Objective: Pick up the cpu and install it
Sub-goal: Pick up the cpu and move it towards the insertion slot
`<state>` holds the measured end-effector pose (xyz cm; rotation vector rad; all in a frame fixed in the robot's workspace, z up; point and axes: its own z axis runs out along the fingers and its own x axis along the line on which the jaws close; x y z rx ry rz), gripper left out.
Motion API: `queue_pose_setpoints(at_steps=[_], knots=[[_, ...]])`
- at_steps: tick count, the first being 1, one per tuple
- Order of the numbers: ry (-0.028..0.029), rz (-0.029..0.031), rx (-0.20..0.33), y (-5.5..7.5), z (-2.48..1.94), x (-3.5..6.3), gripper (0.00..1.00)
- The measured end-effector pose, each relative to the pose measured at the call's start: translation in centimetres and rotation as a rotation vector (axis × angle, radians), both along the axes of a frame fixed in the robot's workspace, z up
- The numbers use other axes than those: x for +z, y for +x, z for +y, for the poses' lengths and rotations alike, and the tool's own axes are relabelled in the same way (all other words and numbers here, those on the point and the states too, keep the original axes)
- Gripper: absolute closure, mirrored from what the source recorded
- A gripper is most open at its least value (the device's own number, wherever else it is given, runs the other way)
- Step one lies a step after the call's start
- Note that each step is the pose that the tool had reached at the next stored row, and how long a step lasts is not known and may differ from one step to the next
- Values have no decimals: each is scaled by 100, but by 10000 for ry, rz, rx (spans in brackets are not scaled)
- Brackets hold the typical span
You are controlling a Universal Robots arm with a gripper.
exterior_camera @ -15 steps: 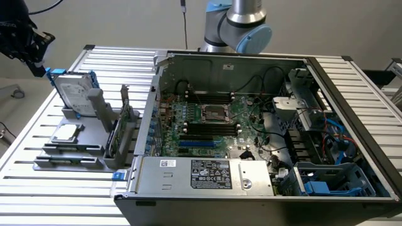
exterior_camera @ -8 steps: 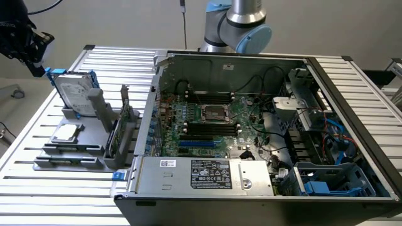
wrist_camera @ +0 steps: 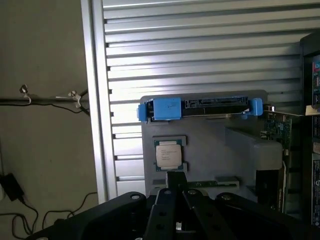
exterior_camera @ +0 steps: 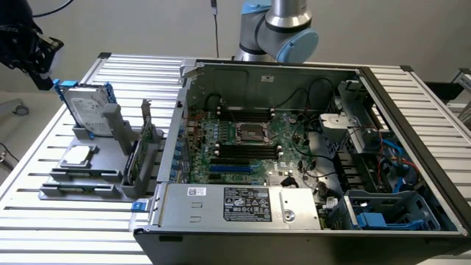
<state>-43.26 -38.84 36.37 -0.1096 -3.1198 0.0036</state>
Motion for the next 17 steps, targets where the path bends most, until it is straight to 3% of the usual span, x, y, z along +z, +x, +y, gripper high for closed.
queue_pose_setpoints(at_steps=[3,6,10,12,13,17], knots=[[0,0,0,0,0,0,70],[0,0,0,0,0,0,64],[0,0,0,0,0,0,41],[0,0,0,0,0,0,41],[0,0,0,0,0,0,35],[0,0,0,0,0,0,35]])
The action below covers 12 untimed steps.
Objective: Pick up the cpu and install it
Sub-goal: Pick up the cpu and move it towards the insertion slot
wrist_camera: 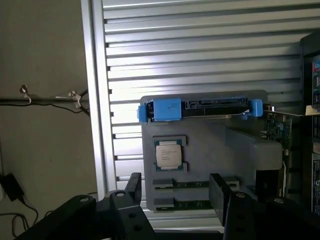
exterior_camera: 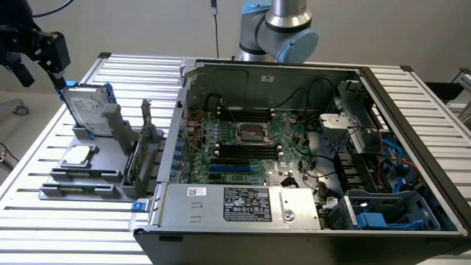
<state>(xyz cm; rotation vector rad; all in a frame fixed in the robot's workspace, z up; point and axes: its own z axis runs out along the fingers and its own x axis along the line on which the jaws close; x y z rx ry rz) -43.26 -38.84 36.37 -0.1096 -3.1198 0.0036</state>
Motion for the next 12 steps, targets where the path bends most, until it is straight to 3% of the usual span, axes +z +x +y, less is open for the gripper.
queue_pose_setpoints(at_steps=[12], knots=[[-1,2,0,0,0,0,35]])
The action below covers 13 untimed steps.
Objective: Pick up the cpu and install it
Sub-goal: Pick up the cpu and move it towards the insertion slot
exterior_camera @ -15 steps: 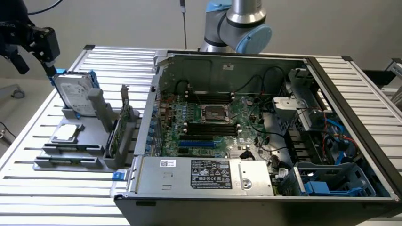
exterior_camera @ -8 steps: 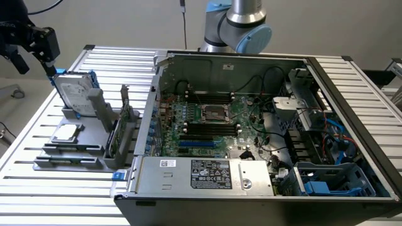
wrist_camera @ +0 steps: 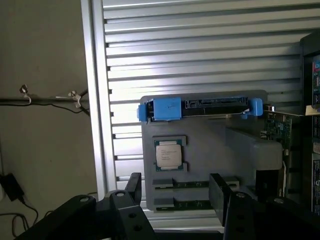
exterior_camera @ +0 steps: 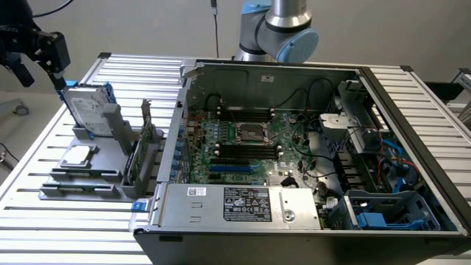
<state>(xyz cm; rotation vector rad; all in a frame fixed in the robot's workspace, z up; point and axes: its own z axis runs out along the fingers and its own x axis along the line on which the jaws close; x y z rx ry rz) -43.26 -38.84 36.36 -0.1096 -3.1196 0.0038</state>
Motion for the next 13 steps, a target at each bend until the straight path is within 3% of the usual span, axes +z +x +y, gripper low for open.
queue_pose_setpoints(at_steps=[7,13], knots=[[-5,-7,102,-3,-8,-122,35],[-6,-6,666,0,-12,-229,35]])
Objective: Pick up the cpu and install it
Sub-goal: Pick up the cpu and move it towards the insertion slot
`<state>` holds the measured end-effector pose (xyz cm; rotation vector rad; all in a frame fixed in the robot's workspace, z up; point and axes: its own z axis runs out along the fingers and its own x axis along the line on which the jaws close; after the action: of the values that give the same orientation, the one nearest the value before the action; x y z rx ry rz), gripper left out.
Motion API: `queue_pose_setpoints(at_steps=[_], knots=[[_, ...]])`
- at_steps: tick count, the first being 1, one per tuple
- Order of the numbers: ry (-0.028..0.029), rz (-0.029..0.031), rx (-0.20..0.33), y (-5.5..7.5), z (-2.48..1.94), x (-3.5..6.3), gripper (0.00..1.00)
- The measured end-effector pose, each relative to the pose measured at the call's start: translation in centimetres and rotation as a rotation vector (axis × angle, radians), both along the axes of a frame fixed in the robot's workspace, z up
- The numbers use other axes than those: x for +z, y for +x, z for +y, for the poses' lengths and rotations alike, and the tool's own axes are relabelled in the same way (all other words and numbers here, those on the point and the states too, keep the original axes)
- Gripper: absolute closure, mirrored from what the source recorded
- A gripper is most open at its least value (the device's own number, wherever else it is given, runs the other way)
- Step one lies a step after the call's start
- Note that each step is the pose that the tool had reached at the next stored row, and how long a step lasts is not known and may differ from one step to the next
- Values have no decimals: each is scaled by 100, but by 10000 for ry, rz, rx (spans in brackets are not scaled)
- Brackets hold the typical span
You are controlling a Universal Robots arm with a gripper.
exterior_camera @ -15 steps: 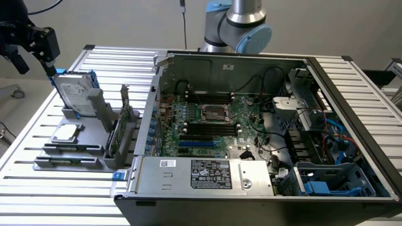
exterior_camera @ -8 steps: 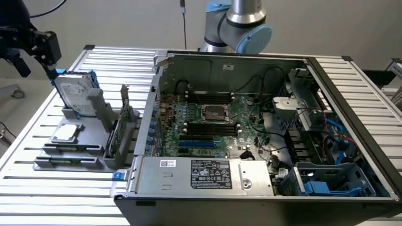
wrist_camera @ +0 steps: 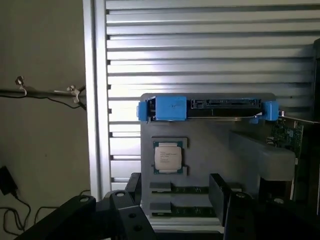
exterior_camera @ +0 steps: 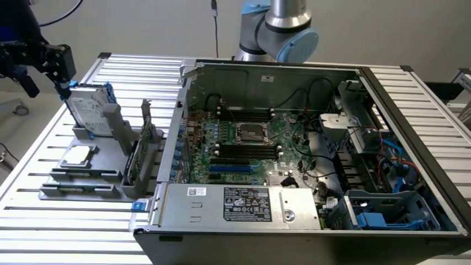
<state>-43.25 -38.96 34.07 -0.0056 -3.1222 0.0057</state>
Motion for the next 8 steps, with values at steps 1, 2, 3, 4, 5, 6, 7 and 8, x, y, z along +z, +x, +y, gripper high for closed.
queue_pose_setpoints(at_steps=[1,2,3,4,5,6,7,8], knots=[[0,-1,113,1,0,-18,35],[0,-1,225,2,-1,-36,35],[1,-2,338,3,-2,-57,35],[1,-1,406,3,-2,-74,35],[0,-1,448,4,-3,-92,35],[0,-2,478,6,-5,-110,35],[1,-2,487,8,-7,-128,35],[0,-1,490,11,-10,-146,35]])
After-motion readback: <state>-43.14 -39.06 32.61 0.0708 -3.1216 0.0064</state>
